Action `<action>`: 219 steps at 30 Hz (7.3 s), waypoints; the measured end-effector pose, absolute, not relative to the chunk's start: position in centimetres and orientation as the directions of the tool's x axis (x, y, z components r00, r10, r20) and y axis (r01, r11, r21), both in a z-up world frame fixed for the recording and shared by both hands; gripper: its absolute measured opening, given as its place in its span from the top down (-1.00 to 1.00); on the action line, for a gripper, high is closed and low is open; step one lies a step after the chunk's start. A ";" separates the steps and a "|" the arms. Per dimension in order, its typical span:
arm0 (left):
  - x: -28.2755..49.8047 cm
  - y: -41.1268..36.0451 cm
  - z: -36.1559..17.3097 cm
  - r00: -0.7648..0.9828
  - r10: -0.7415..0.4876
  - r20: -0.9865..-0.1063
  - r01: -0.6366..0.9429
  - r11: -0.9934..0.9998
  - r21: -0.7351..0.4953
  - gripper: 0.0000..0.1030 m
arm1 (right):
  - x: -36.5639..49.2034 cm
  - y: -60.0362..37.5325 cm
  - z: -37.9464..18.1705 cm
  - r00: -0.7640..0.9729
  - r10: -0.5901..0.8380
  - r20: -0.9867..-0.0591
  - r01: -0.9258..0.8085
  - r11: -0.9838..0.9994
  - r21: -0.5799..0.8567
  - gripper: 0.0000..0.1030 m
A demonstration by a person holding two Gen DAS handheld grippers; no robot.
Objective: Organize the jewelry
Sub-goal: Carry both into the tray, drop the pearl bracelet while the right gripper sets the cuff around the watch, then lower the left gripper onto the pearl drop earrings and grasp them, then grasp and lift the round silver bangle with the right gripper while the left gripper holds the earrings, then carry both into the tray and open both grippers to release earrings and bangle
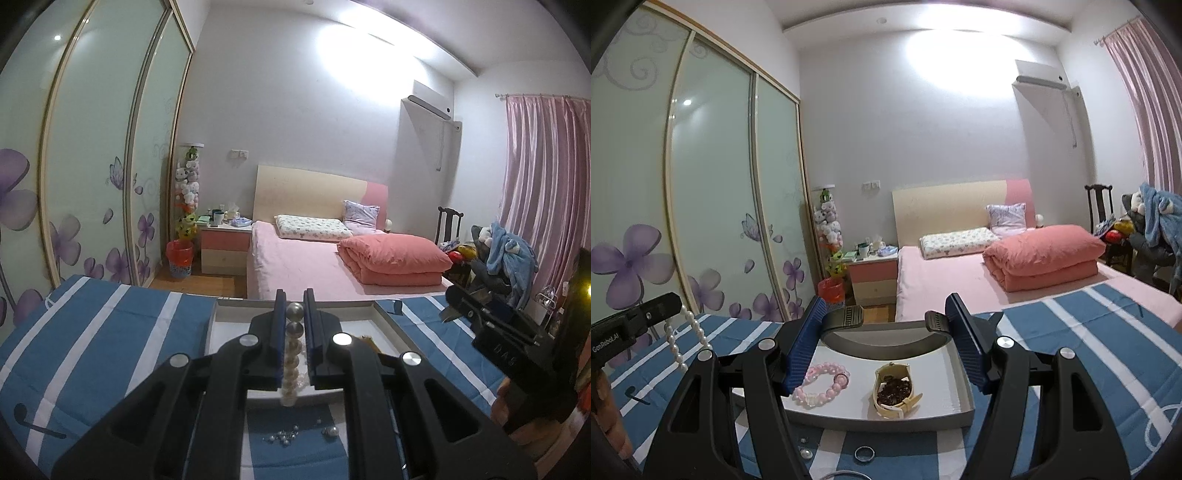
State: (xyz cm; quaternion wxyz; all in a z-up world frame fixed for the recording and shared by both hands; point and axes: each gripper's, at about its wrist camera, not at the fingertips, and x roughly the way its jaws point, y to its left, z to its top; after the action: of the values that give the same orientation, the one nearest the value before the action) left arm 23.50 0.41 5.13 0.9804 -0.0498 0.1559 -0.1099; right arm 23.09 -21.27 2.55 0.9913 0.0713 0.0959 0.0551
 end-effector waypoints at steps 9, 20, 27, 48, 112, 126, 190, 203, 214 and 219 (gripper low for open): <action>28.6 -0.8 3.9 0.919 -0.226 -0.323 0.192 0.972 -0.133 0.80 | 27.2 -21.1 0.6 0.955 0.137 -0.264 -0.101 0.984 0.146 -0.30; 34.6 -1.7 -0.4 0.881 -0.232 -0.413 0.187 0.971 -0.147 0.80 | 31.3 -20.9 -2.7 0.890 0.193 -0.413 -0.121 0.973 0.195 -0.31; 35.8 -2.0 -1.8 0.866 -0.244 -0.437 0.190 0.968 -0.165 0.80 | 32.4 -20.7 -3.7 0.856 0.224 -0.466 -0.128 0.965 0.229 -0.31; 32.1 -0.7 -1.1 0.859 -0.239 -0.453 0.191 0.970 -0.150 0.51 | 28.6 -22.1 -0.6 0.901 0.216 -0.377 -0.133 0.963 0.235 -0.51; 24.1 4.7 -3.9 0.780 -0.259 -0.570 0.183 0.965 -0.187 0.88 | 21.9 -17.2 -6.8 0.660 0.274 -0.699 -0.291 0.952 0.099 -0.58; 24.5 5.8 -4.5 0.773 -0.249 -0.584 0.158 0.966 -0.203 0.88 | 23.8 -15.5 -7.9 0.569 0.222 -0.792 -0.354 0.935 0.008 -0.33; 21.9 -1.7 2.0 0.955 -0.037 -0.294 0.057 0.996 0.063 0.88 | 18.2 -19.9 2.4 0.995 0.087 -0.057 -0.084 0.995 0.056 -0.33; 24.2 -2.1 1.8 0.950 0.013 -0.311 0.010 0.997 0.073 0.88 | 19.8 -20.0 2.3 0.994 0.085 -0.070 -0.082 0.995 0.049 -0.33; 29.1 -3.2 0.6 0.940 0.024 -0.341 -0.001 0.998 0.067 0.88 | 24.1 -19.9 1.2 0.990 0.094 -0.107 -0.091 0.995 0.032 -0.33; 31.8 -4.1 -0.4 0.931 0.016 -0.365 0.009 0.998 0.066 0.88 | 26.9 -20.3 0.1 0.979 0.105 -0.175 -0.098 0.994 0.048 -0.33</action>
State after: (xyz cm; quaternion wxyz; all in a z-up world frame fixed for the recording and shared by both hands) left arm 31.82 -4.14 -0.39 0.9820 0.0334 0.1859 0.0016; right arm 26.87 -20.25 0.09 0.9945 0.0198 0.0889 0.0510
